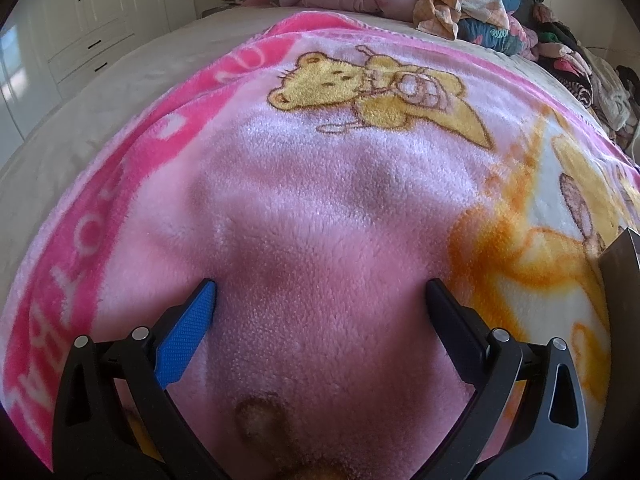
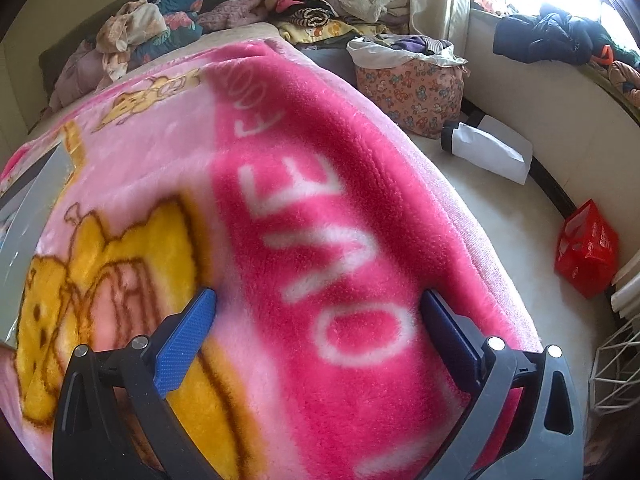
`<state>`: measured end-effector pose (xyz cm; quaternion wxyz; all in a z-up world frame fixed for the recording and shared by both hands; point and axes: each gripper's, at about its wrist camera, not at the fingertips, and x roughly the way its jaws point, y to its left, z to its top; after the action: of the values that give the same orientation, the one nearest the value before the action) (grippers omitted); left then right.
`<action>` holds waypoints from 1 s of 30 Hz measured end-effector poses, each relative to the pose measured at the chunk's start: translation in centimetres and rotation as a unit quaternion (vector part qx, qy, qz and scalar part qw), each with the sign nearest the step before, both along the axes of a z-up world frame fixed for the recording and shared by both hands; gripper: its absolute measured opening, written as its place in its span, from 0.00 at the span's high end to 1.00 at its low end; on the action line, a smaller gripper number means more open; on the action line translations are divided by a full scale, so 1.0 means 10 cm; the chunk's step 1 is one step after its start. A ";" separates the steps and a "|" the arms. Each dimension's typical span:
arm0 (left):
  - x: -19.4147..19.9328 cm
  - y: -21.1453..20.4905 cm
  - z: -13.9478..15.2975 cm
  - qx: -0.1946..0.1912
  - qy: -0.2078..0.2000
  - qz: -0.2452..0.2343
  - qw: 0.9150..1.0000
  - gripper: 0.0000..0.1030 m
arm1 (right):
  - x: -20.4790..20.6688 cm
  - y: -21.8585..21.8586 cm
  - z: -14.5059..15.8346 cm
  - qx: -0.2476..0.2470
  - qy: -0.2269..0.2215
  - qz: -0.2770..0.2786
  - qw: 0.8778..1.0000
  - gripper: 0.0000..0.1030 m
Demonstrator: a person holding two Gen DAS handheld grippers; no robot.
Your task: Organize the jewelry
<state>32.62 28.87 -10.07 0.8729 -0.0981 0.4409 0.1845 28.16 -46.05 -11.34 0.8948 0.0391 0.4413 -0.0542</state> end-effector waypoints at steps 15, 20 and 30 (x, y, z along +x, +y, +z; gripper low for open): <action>-0.01 0.01 0.00 0.001 0.000 0.000 1.000 0.10 | 0.00 0.00 0.00 0.000 0.000 0.000 1.000 0.05; -0.01 0.01 0.00 0.000 0.001 0.000 1.000 0.10 | 0.00 0.00 0.00 0.000 0.000 0.000 1.000 0.05; -0.03 0.00 -0.02 0.004 -0.005 0.000 1.000 0.10 | 0.00 0.00 0.00 0.000 0.000 0.000 1.000 0.05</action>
<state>32.33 28.87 -10.29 0.8755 -0.0953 0.4358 0.1859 28.15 -46.04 -11.37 0.8948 0.0394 0.4414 -0.0540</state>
